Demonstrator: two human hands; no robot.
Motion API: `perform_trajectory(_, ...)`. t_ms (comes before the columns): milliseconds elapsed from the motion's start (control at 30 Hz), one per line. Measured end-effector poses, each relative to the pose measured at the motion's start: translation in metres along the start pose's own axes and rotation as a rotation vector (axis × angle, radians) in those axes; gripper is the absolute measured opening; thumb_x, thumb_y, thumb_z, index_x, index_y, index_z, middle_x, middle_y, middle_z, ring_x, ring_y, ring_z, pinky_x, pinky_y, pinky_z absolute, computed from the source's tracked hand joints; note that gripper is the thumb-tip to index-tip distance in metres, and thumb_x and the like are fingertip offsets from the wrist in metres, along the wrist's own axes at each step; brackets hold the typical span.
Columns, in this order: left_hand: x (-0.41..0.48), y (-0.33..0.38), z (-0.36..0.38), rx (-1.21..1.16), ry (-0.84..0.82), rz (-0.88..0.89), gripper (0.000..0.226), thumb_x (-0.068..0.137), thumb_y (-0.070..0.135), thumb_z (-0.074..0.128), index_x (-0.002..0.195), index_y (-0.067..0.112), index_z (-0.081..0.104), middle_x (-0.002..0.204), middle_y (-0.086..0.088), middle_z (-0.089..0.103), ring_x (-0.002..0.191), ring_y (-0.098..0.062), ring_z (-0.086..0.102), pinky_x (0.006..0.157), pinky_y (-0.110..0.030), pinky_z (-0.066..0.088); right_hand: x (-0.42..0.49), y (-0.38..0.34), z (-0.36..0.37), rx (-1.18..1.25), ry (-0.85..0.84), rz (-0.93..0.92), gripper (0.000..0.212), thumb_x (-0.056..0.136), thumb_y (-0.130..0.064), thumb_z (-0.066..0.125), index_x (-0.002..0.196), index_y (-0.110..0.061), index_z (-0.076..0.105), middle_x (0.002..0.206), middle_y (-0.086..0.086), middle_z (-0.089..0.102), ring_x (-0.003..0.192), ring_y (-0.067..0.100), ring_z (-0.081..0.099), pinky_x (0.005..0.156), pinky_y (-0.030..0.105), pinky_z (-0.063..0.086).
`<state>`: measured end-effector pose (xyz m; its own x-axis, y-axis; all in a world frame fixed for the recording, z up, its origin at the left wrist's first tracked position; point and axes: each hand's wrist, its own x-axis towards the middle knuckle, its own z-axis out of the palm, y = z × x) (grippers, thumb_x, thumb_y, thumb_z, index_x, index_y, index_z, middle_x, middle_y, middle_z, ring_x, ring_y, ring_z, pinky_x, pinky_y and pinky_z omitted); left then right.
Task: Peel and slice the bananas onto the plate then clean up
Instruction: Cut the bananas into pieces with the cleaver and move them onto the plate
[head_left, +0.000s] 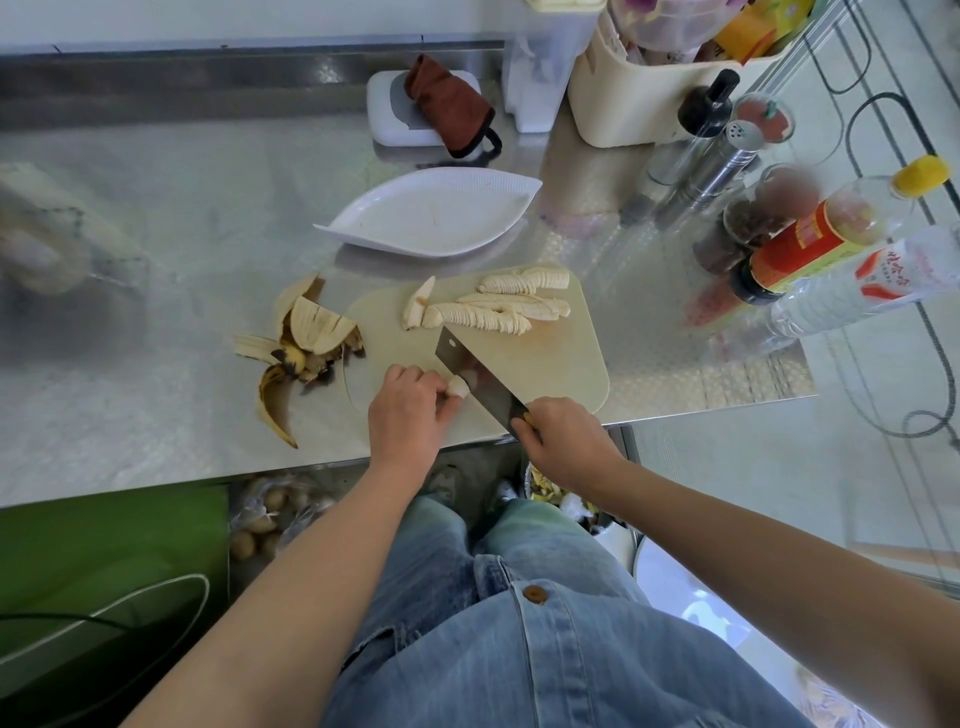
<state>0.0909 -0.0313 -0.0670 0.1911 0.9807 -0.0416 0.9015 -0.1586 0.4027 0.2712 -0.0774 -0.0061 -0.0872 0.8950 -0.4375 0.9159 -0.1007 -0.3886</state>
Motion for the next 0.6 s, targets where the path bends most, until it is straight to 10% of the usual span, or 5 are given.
perform_trajectory(600, -0.001, 0.002, -0.004, 0.012, 0.010, 0.004, 0.020, 0.085, 0.034, 0.069, 0.086, 0.013, 0.069, 0.082, -0.003, 0.064, 0.086, -0.022, 0.052, 0.055, -0.030, 0.038, 0.002, -0.001, -0.009, 0.035, 0.040, -0.032, 0.030, 0.098, -0.026, 0.046, 0.072, -0.010, 0.047, 0.070, 0.005, 0.047, 0.065, 0.023, 0.046, 0.058, 0.030, 0.030)
